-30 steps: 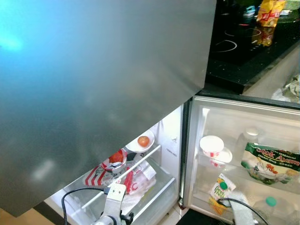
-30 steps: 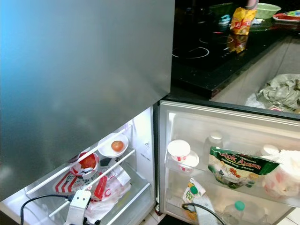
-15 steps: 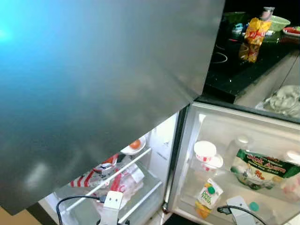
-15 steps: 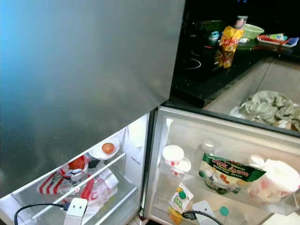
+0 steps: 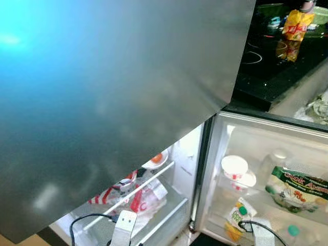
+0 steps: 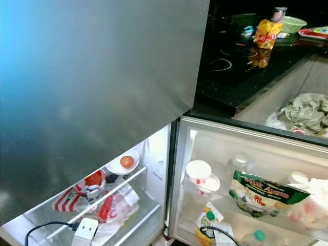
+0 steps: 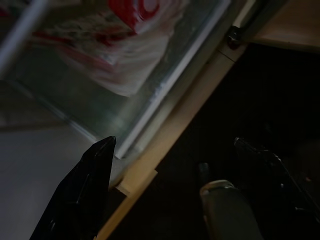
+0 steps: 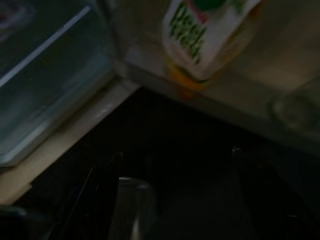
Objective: Restocking fridge
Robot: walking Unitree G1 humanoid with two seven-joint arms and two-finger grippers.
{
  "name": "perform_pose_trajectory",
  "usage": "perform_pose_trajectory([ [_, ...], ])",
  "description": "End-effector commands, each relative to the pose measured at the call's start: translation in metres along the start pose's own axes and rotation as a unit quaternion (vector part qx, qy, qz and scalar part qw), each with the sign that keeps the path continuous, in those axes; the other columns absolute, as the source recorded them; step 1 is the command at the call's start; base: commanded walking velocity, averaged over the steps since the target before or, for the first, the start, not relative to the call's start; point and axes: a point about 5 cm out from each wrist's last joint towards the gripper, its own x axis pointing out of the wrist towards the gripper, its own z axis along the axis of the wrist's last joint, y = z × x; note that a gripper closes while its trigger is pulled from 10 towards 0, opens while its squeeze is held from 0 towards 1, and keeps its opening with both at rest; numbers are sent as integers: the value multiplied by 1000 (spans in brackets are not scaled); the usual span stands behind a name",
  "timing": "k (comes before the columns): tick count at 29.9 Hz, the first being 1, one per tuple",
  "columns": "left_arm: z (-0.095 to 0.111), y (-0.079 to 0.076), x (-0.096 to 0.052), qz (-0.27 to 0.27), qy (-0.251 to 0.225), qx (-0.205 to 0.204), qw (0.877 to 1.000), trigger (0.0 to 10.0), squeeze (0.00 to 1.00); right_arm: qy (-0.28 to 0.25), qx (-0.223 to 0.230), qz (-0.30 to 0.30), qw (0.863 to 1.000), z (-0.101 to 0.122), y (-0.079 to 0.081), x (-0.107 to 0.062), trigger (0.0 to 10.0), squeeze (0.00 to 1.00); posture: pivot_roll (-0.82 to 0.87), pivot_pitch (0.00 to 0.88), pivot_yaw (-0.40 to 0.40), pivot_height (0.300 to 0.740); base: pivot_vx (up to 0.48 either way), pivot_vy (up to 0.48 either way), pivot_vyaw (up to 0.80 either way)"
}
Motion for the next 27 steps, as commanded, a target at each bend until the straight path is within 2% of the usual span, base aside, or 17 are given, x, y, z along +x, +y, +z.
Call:
perform_pose_trajectory([
  [1,0,11,-2,13,0,9,1000,10000,0,2,15,2,1000,-4,1,0,10000,0,-81,19,48,740,0,0,0],
  [2,1,13,-2,10,1,13,1000,10000,0,5,5,6,1000,-7,5,0,10000,0,-82,29,72,740,0,0,0],
  [8,3,15,-2,6,1,16,1000,10000,0,-3,-19,14,1000,-8,9,0,10000,0,-83,35,74,740,0,0,0],
  [11,3,14,-2,6,1,13,1000,10000,0,-3,-28,15,999,-7,8,0,10000,0,-85,37,65,740,0,0,0],
  [13,-1,11,-2,4,6,4,1000,10000,0,-5,-57,18,998,-3,5,0,10000,0,-107,43,36,740,0,0,0],
  [18,-7,4,-2,1,12,-4,1000,10000,0,-15,-87,22,996,5,1,0,10000,0,-112,46,26,740,0,0,0],
  [22,-7,0,-2,-4,10,-13,1000,10000,0,-17,-84,23,996,7,1,0,10000,0,-124,48,19,740,0,0,0],
  [27,-8,-2,-1,-13,12,-10,1000,10000,0,-16,-59,19,998,4,2,0,10000,0,-128,50,28,740,0,0,0],
])
